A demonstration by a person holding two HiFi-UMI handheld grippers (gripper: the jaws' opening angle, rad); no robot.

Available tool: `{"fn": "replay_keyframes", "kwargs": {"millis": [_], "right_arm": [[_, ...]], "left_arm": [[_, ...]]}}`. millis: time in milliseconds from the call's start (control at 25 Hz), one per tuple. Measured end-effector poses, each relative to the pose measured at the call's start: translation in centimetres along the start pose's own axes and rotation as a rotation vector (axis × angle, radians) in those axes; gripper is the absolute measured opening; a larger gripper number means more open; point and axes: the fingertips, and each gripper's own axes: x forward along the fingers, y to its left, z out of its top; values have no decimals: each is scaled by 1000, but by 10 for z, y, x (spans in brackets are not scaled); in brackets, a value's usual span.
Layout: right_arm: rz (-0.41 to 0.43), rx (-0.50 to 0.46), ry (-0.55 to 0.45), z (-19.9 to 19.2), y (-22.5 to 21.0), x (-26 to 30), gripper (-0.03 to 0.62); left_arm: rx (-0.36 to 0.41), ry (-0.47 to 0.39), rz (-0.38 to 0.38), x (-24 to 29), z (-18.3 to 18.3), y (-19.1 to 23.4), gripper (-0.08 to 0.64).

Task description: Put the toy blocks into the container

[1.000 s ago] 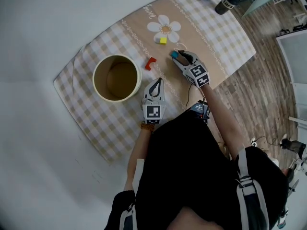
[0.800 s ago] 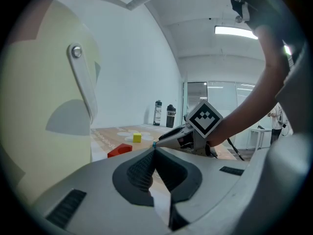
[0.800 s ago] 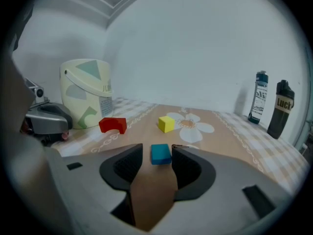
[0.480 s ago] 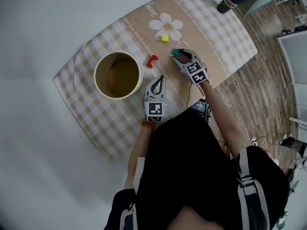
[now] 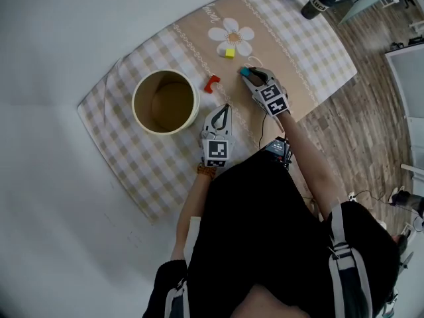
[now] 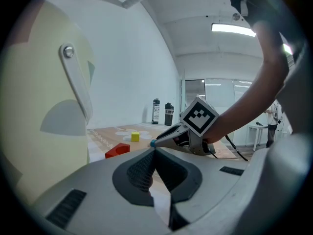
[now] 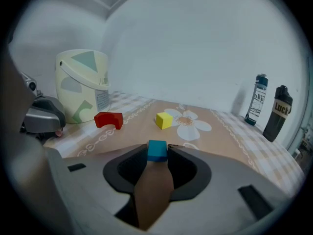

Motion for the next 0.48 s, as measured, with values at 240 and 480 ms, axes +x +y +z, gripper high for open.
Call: {"fn": "replay_keyframes", "kwargs": {"millis": [240,480], "right_arm": [[12,43,-44,5,4,-13,132],[118,2,-145,36,51,-38,132]], "left_arm": [[34,17,-2,-6,1,-3,2],[58,-20,-37,-26,19,-12,2]]}}
